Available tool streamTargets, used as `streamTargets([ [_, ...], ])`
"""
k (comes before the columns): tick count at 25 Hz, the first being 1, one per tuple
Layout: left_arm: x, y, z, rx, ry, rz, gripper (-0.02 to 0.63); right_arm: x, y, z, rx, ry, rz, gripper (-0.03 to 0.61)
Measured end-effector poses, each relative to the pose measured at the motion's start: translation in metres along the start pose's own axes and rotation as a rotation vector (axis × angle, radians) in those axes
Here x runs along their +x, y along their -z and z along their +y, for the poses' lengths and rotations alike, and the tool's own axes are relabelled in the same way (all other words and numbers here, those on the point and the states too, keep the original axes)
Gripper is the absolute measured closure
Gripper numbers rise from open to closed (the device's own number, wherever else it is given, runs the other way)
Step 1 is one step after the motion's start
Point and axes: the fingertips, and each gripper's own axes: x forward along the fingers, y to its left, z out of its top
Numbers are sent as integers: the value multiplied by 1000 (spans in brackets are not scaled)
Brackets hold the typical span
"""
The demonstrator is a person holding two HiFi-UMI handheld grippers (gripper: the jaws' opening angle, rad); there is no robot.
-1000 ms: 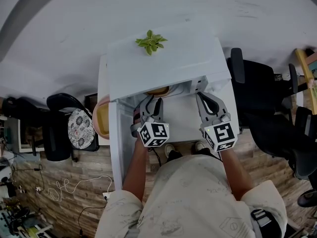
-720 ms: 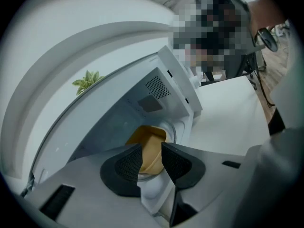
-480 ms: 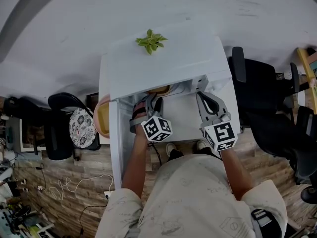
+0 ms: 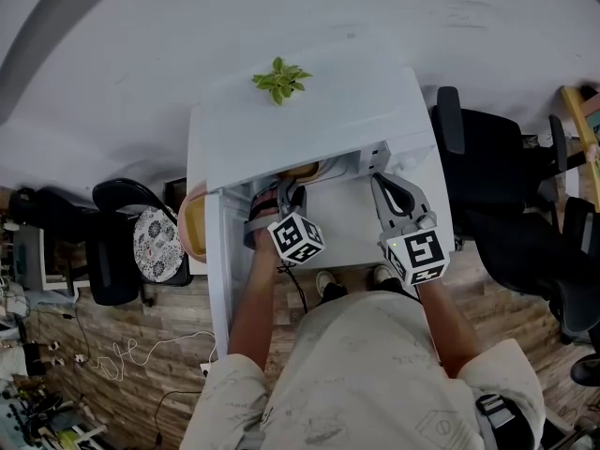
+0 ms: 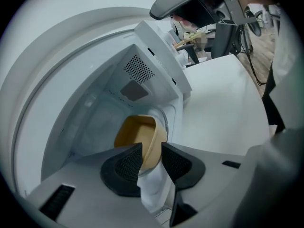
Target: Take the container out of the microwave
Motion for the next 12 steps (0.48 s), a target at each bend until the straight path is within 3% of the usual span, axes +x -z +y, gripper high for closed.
streamTargets([
  [12,10,6,-3,41,26,47,482,0,0,-3,6,6,-3,563],
])
